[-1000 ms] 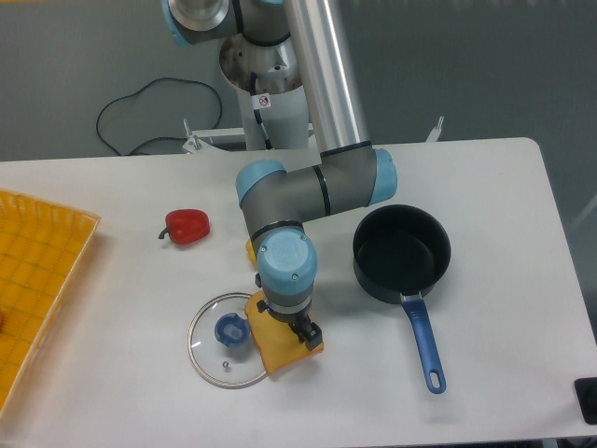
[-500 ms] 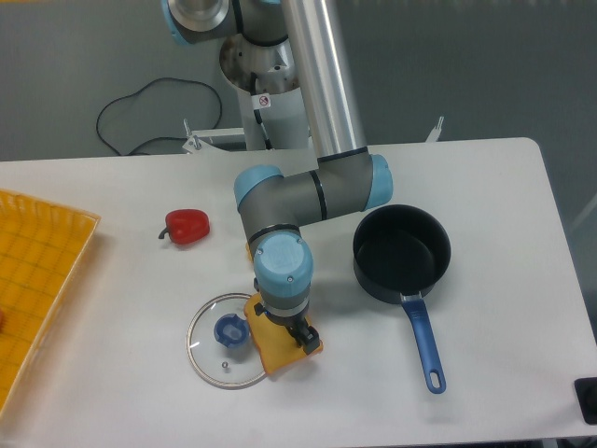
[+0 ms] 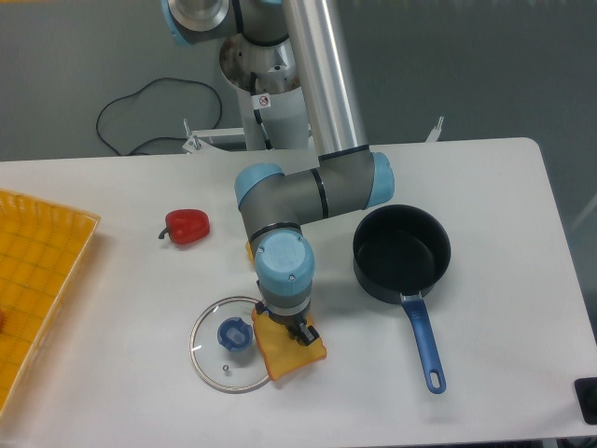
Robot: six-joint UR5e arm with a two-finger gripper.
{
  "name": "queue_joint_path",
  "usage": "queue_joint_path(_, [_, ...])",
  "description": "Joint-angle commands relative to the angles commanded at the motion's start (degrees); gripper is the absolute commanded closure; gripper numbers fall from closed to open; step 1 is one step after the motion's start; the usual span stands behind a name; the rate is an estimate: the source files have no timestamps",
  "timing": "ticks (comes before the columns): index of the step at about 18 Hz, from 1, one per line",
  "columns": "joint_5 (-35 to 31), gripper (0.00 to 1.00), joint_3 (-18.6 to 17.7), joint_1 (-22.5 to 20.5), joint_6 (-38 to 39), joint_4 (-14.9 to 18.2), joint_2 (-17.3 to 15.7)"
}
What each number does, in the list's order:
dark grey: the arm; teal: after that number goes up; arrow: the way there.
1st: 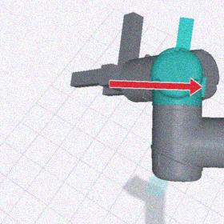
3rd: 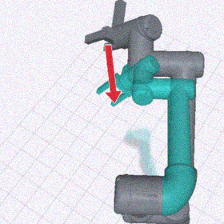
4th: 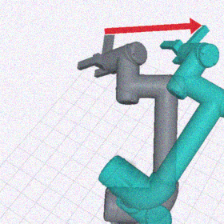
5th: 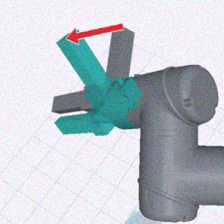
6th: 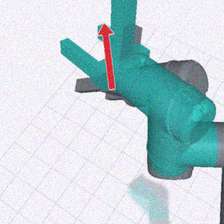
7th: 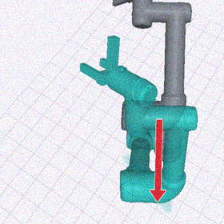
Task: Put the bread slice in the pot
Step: 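Close the gripper on the edge of the yellow bread slice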
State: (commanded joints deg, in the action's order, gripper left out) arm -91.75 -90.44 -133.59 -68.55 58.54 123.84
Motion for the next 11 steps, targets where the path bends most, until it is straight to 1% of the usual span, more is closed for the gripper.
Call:
queue_joint_path(8, [-0.1, 1.0, 0.09, 0.09, -0.09, 0.26, -0.26])
queue_joint_path(9, [-0.18, 1.0, 0.35, 0.09, 0.0, 0.7, -0.35])
queue_joint_path(11, [-0.09, 1.0, 1.57, -0.17, 0.0, 2.97, -0.7])
